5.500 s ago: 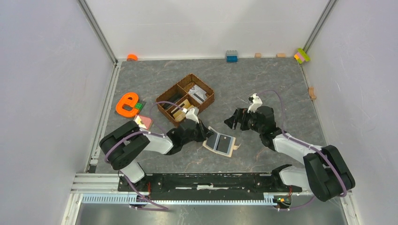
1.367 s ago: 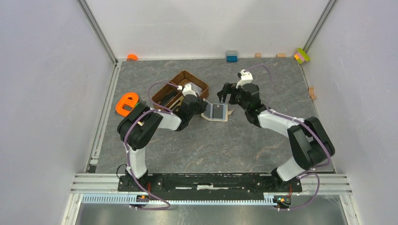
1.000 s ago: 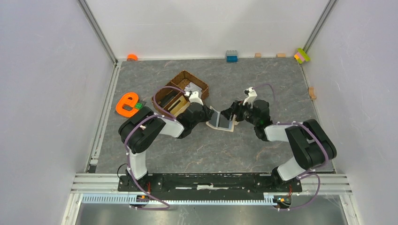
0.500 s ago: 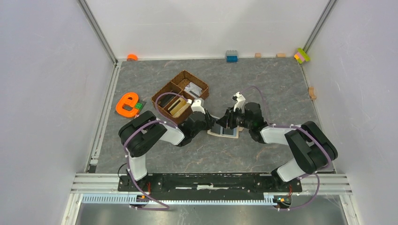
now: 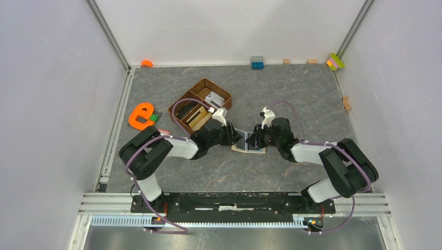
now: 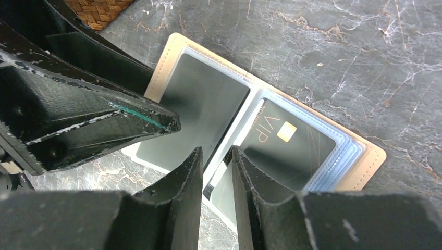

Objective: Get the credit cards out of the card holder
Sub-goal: Remove the credit card from the card holder.

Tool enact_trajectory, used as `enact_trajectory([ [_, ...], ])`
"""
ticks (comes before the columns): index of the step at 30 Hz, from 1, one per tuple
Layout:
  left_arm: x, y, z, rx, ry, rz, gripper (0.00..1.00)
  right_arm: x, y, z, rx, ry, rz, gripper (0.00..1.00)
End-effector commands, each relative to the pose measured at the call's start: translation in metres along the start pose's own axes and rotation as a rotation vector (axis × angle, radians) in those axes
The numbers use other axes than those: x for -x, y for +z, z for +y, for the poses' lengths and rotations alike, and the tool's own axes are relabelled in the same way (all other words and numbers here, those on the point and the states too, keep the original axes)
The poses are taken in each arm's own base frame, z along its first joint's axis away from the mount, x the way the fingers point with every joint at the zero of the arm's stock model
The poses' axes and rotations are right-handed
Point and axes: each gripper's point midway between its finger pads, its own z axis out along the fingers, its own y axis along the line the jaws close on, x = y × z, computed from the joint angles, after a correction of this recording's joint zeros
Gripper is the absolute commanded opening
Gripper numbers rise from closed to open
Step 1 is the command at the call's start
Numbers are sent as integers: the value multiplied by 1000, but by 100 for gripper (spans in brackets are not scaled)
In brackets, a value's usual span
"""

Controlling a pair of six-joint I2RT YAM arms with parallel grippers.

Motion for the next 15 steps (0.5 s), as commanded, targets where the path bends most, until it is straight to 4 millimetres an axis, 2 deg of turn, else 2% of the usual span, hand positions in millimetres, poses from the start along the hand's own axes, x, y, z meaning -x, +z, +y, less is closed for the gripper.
enact_trajectory([
  [1,-15,-1,-21,-120,-43,100,47,-3,0,-4,-16,-19,9,31],
  [4,-19,1,-16,-111,-52,116,42,-8,1,-7,-29,-19,22,31],
  [8,-18,-4,-10,-114,-66,111,22,-9,1,-11,-46,-24,26,31],
  [9,-18,-5,-8,-110,-70,110,21,-9,0,-12,-49,-25,23,31],
  [12,-15,-9,-9,-144,-72,105,21,-7,0,-10,-42,-29,16,31],
  [15,-17,-11,-15,-198,-80,126,37,-6,1,-8,-32,-30,17,31],
])
